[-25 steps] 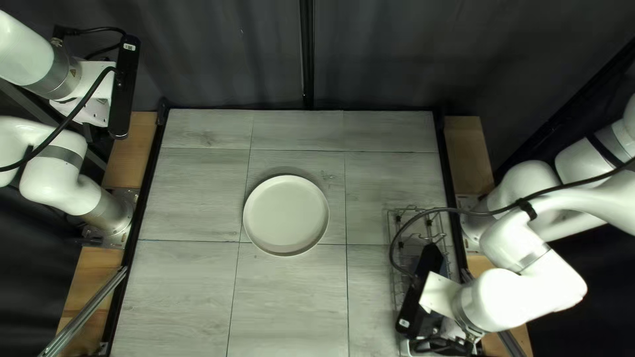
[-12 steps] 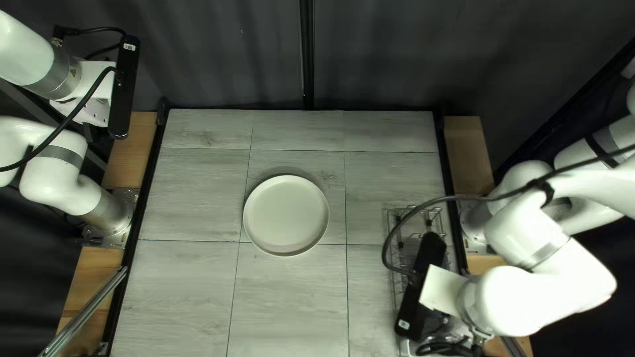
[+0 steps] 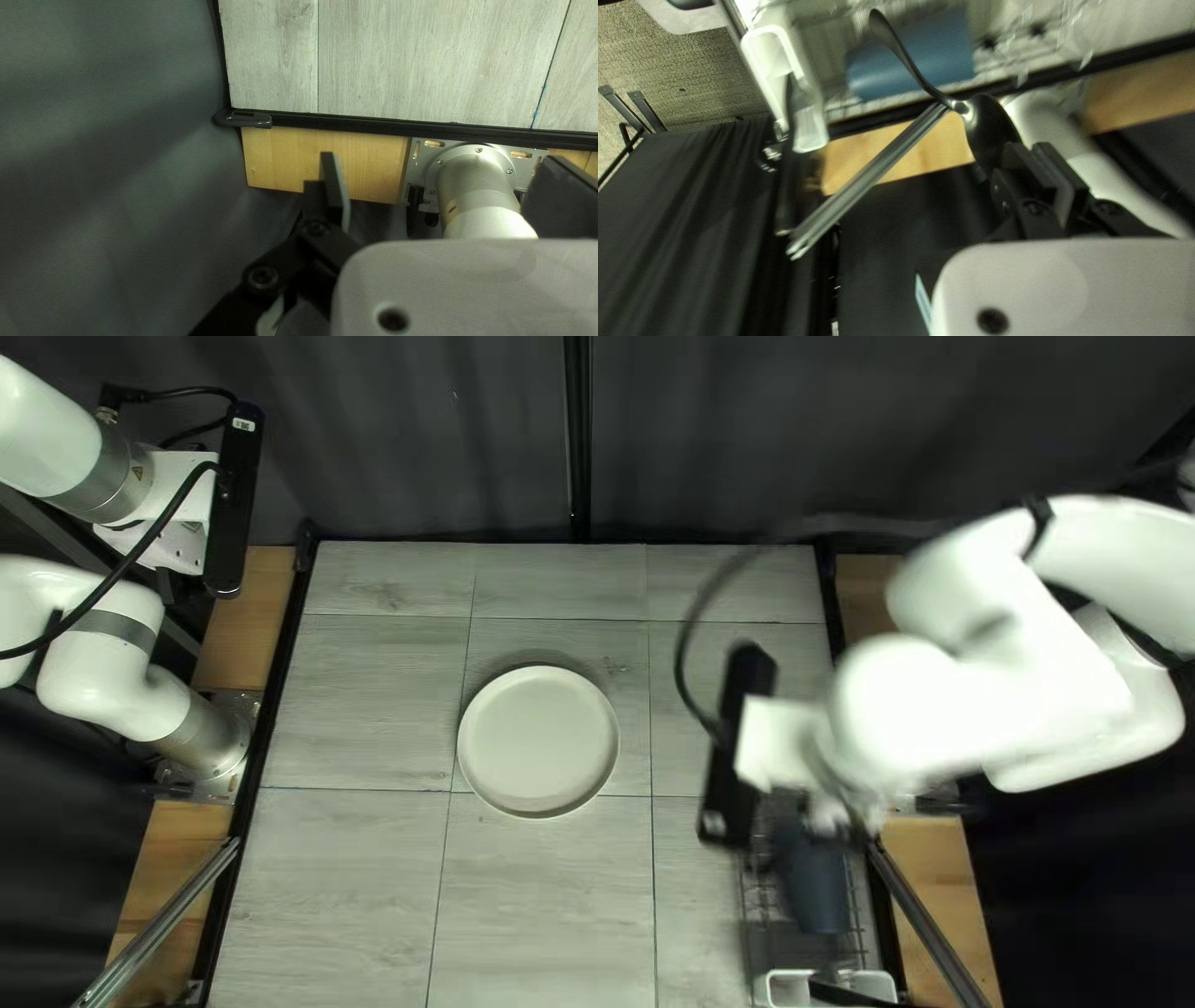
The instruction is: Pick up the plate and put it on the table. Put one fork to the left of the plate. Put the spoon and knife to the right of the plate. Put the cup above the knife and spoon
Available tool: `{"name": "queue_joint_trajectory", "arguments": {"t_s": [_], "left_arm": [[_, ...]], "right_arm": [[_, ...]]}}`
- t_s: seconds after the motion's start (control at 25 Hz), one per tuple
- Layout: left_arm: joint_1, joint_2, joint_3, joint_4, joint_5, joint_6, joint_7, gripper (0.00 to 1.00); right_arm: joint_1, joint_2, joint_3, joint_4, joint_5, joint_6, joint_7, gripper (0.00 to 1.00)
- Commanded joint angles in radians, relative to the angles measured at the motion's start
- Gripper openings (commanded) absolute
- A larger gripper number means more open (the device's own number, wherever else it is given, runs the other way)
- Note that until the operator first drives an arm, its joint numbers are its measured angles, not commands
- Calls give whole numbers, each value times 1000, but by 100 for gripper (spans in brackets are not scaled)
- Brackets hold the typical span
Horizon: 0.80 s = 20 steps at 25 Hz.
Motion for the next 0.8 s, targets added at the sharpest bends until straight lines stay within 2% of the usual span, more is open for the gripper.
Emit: {"name": "queue_joint_trajectory", "arguments": {"t_s": [0.04,0.2,0.32,0.72,0.8], "left_arm": [[0,0,0,0,0,0,0,100],[0,0,0,0,0,0,0,100],[0,0,0,0,0,0,0,100],[0,0,0,0,0,0,0,100],[0,0,0,0,0,0,0,100]], "right_arm": [[-62,50,-158,-19,-58,-93,-270,0],[-100,178,-261,49,-67,-122,-526,0],[-121,227,-322,51,-26,-152,-694,0],[-121,227,-322,51,-26,-152,-694,0],[-124,221,-336,19,-23,-178,-757,0]]}}
